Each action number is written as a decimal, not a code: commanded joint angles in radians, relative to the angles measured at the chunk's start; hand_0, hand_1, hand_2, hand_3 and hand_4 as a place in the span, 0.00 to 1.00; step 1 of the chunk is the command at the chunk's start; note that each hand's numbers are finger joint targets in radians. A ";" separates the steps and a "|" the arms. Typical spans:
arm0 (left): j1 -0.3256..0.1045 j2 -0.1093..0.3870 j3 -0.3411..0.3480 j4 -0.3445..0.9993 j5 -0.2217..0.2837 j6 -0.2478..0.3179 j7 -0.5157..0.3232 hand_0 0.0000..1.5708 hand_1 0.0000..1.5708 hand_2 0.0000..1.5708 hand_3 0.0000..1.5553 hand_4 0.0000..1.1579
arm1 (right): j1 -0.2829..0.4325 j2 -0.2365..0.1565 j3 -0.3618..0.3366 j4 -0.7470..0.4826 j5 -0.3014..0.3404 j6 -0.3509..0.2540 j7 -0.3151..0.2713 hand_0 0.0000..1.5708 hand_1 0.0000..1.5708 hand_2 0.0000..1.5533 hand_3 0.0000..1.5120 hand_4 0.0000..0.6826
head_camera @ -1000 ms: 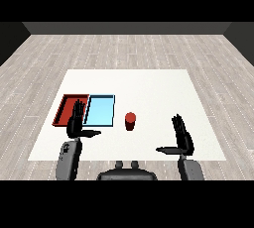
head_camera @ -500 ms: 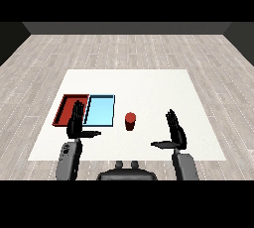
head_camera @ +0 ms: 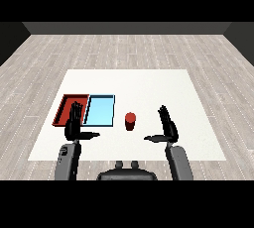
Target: Pick the red can and put it in the red box
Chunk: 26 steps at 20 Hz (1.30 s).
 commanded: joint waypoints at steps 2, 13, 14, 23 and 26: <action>-0.040 0.035 0.067 0.079 0.054 -0.041 -0.040 0.00 0.00 0.00 0.00 0.00 | -0.015 0.006 0.058 0.111 -0.048 -0.044 -0.057 0.00 0.00 0.00 0.00 0.00; -0.015 0.008 0.011 -0.030 0.007 0.019 0.066 0.00 0.00 0.00 0.00 0.00 | -0.145 0.006 0.108 0.271 -0.146 -0.109 -0.082 0.00 0.00 0.00 0.00 0.00; 0.009 -0.004 0.000 -0.060 0.003 0.021 0.044 0.00 0.00 0.00 0.00 0.00 | -0.192 0.006 0.076 0.340 -0.153 -0.074 -0.091 0.00 0.00 0.00 0.00 0.00; -0.007 -0.040 -0.047 0.028 -0.043 0.055 -0.042 0.00 0.00 0.00 0.00 0.00 | -0.159 0.006 0.208 0.334 -0.255 -0.163 -0.113 0.00 0.00 0.00 0.00 0.00; 0.026 -0.009 -0.021 -0.045 -0.010 0.015 0.007 0.00 0.00 0.00 0.00 0.00 | -0.236 0.006 0.265 0.386 -0.296 -0.248 -0.120 0.00 0.00 0.00 0.00 0.00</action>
